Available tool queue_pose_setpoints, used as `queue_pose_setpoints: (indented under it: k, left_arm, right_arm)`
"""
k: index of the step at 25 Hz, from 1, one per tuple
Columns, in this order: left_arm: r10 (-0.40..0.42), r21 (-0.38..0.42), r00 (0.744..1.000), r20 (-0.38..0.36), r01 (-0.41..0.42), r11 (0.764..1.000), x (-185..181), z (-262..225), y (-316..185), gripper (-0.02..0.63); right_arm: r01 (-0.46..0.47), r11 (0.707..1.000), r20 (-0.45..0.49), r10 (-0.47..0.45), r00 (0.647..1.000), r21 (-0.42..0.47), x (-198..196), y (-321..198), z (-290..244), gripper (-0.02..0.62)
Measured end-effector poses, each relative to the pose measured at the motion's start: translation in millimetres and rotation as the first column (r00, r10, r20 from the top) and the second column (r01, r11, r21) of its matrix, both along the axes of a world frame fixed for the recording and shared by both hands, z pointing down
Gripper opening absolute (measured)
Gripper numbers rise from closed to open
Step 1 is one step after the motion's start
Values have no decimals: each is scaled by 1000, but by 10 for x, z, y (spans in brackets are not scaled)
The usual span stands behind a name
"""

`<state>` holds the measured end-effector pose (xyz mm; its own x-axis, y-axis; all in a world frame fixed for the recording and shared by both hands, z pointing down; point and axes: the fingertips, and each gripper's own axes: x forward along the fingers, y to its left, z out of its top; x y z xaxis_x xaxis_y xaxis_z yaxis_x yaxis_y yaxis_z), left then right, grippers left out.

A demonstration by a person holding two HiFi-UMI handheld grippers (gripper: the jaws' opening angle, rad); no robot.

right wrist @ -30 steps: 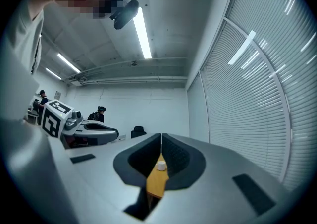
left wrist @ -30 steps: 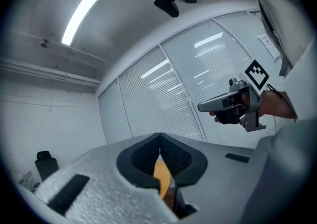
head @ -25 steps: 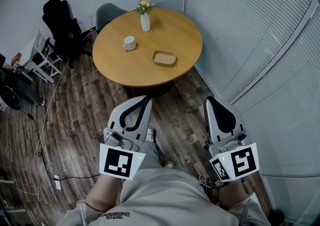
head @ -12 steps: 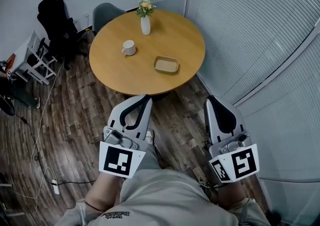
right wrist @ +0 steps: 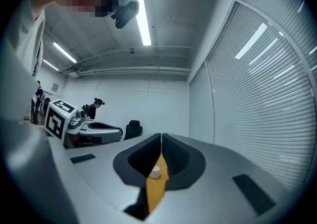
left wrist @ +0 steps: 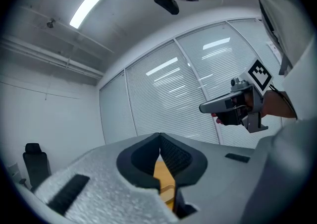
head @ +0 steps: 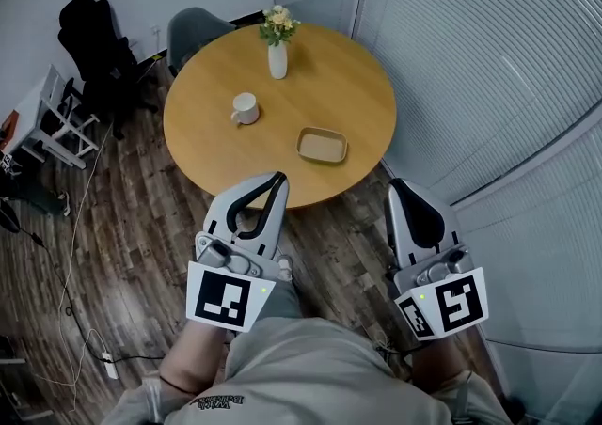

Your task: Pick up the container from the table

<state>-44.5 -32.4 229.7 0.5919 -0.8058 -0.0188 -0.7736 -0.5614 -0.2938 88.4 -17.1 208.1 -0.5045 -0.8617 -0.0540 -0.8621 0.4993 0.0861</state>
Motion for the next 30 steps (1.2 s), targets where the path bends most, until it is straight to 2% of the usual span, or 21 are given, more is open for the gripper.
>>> queue_pose_setpoints:
  k: [8, 19, 30]
  left_arm:
    - [24, -9, 1000, -11, -24, 1000, -358, -32, -804, 20]
    - [50, -18, 998, -23, -51, 999, -809, 12, -1508, 20]
    - [61, -55, 998, -28, -62, 997, -713, 117, -1772, 20]
  right_arm:
    - [-41, 999, -21, 41, 999, -35, -333, -827, 39, 29]
    - [-84, 995, -26, 83, 996, -52, -759, -1490, 44, 29]
    - [-102, 991, -37, 100, 994, -81, -628, -1712, 106, 29]
